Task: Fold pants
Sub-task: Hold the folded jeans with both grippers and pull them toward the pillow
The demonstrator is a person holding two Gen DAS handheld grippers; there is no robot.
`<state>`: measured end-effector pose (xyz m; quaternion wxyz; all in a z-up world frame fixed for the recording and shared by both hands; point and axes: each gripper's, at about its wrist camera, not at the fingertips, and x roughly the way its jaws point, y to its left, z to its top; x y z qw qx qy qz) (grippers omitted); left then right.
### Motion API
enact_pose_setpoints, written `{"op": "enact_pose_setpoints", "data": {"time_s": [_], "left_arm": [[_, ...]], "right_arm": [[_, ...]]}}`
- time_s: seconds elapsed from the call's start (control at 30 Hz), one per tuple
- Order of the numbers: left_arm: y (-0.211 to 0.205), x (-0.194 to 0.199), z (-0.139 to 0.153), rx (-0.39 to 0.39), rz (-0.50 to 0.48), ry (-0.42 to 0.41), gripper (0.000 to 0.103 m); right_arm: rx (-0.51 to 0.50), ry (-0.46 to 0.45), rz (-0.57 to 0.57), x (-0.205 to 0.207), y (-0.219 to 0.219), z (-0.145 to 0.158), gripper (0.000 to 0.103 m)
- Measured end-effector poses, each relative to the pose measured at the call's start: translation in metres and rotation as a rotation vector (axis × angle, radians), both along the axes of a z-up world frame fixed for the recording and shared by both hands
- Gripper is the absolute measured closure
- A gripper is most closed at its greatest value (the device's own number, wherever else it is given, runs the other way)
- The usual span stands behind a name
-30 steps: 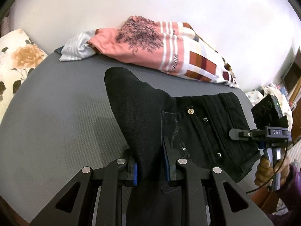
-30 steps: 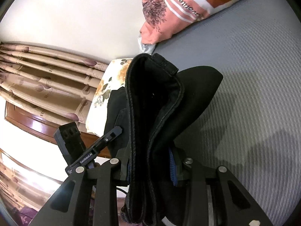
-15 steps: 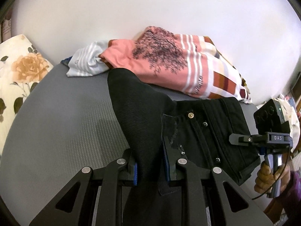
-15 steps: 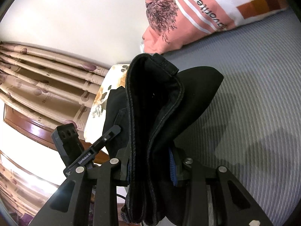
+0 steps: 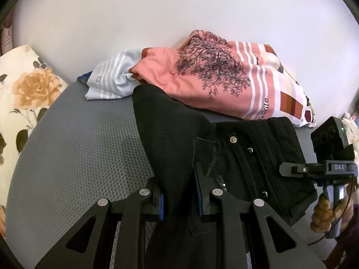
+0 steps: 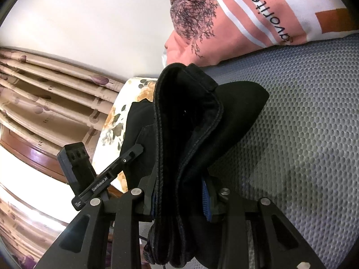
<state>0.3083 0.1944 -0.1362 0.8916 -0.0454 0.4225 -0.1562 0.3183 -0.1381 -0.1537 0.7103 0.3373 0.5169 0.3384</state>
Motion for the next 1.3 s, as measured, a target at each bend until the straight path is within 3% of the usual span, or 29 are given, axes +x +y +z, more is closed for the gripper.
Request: {"op": "enact_pose_setpoints", "data": {"time_s": [0.8,1.3], "left_arm": [[0.003,0.021,-0.023,0.039,0.009,0.003,0.082],[0.004,0.017,-0.039,0.086,0.038,-0.032,0.077]], "right_arm": [[-0.003,0.014,-0.027,0.010,-0.004,-0.017,0.074],[-0.192,-0.070,-0.050,-0.003,0.005,-0.018,0.074]]}}
